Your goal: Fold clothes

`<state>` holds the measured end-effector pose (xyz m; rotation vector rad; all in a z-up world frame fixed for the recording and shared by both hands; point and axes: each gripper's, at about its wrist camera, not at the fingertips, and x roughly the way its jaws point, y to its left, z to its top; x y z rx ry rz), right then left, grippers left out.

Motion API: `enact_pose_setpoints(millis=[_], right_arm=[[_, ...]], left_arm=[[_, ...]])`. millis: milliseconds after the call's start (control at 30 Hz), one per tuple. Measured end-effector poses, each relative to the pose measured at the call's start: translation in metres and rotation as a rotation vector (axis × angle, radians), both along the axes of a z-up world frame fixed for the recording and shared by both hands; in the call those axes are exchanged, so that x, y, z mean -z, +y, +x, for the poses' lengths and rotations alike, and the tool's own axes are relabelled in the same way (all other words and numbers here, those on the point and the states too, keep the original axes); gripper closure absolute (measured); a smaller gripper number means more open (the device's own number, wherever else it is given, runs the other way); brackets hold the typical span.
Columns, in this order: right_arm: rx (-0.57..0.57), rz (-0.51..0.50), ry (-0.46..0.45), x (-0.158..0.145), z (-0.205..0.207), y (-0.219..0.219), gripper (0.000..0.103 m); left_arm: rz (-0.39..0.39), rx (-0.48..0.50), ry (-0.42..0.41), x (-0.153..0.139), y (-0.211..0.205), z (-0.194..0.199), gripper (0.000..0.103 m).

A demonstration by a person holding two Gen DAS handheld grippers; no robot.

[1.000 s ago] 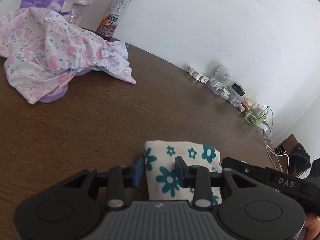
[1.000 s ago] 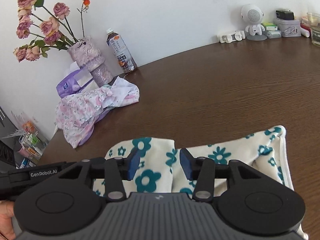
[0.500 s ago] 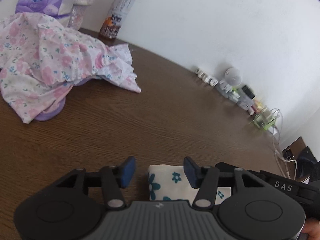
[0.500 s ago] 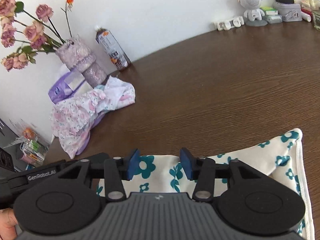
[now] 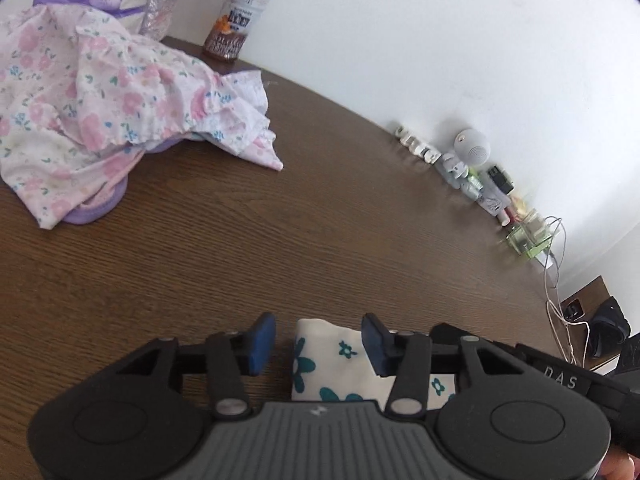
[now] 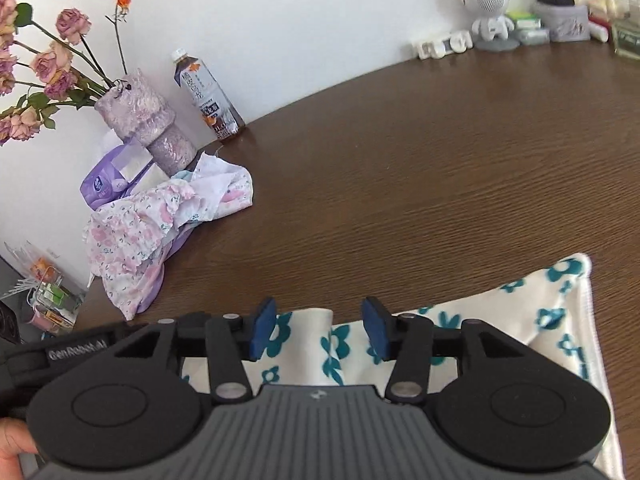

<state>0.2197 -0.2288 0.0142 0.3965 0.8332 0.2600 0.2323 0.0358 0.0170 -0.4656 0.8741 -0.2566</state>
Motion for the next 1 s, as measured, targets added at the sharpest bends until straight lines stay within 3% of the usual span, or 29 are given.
enact_pose_setpoints(millis=[167,233,267,300,433,500,533,700,733,767,833,933,1000], right_arm=[[-0.015,0.040,0.032,0.003,-0.012,-0.008,0.055],[-0.008,0.065,0.054,0.009,-0.011,-0.008,0.071],[-0.004,0.077,0.065,0.013,-0.011,-0.008,0.084],[0.000,0.090,0.076,0.016,-0.010,-0.008,0.086],[0.016,0.130,0.077,0.017,-0.015,-0.010,0.082],[0.027,0.115,0.048,0.010,-0.025,-0.012,0.061],[0.023,0.115,0.024,0.006,-0.032,-0.013,0.060],[-0.002,0.066,0.000,0.003,-0.054,-0.008,0.062],[0.000,0.060,0.015,0.006,-0.054,-0.006,0.066],[0.002,0.068,0.030,0.009,-0.054,-0.005,0.082],[0.019,0.082,0.023,0.012,-0.057,-0.003,0.084],[0.010,0.066,0.005,0.013,-0.058,-0.001,0.085],[0.005,0.070,0.000,0.011,-0.063,-0.004,0.077]], left_arm=[[0.018,0.069,-0.010,-0.004,-0.005,-0.012,0.060],[0.033,0.089,-0.009,-0.001,-0.009,-0.013,0.070],[0.043,0.090,-0.022,0.000,-0.010,-0.016,0.073],[0.042,0.094,-0.028,0.001,-0.011,-0.017,0.076],[-0.012,0.066,-0.016,0.002,-0.003,-0.023,0.075],[-0.019,0.055,-0.013,-0.002,0.002,-0.030,0.068],[-0.009,0.068,-0.031,-0.005,0.002,-0.035,0.066],[0.033,0.134,-0.058,-0.007,-0.004,-0.049,0.067],[0.036,0.145,-0.059,-0.006,-0.006,-0.050,0.075],[0.028,0.137,-0.063,-0.004,-0.006,-0.051,0.081],[0.012,0.121,-0.071,0.000,-0.006,-0.053,0.084],[-0.025,0.089,-0.060,0.004,-0.002,-0.055,0.084],[-0.039,0.065,-0.059,0.003,0.001,-0.059,0.079]])
